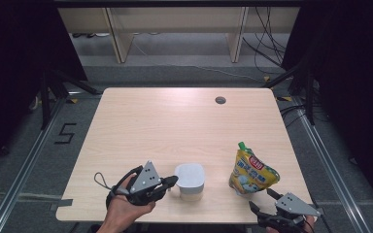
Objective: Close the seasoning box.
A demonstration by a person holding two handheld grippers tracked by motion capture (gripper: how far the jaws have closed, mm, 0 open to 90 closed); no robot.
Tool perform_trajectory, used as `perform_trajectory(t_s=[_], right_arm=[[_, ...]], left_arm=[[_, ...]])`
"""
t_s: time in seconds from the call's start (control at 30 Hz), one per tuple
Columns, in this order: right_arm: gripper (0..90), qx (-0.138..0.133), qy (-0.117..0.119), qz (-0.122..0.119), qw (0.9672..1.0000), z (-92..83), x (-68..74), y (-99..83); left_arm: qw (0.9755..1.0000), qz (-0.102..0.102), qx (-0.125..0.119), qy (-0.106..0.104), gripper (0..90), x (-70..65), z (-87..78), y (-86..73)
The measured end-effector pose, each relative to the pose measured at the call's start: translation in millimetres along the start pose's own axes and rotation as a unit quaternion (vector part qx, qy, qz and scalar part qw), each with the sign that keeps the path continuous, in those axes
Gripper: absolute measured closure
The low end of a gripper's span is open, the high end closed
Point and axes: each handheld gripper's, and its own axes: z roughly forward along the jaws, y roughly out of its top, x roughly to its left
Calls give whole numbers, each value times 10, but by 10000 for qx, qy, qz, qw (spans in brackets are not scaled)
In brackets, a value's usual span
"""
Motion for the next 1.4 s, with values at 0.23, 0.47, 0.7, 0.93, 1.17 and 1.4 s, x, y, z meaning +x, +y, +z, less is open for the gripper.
perform_trajectory(t_s=[0.23, 0.47, 0.7, 0.93, 1.17, 1.4], right_arm=[[254, 38, -25, -31, 10000, -6, -3, 1], [254, 21, 19, 36, 10000, 3, 5, -2], [253, 55, -23, 168, 9998, -10, 35, -2], [253, -10, 30, -27, 10000, 0, 0, 2], [253, -37, 37, -18, 10000, -11, 11, 12], [238, -7, 35, 26, 10000, -15, 19, 8]], left_arm=[[9996, -265, -107, 13, 797, 71, -119, -125], [9989, -452, -137, 52, 695, 173, -310, -345], [9980, -620, -101, 62, 531, 219, -400, -562], [9980, -609, 101, 125, 405, 234, -383, -777], [9965, -706, 385, 225, 356, 211, -379, -957], [9972, -559, 398, 294, 295, 193, -382, -1015]])
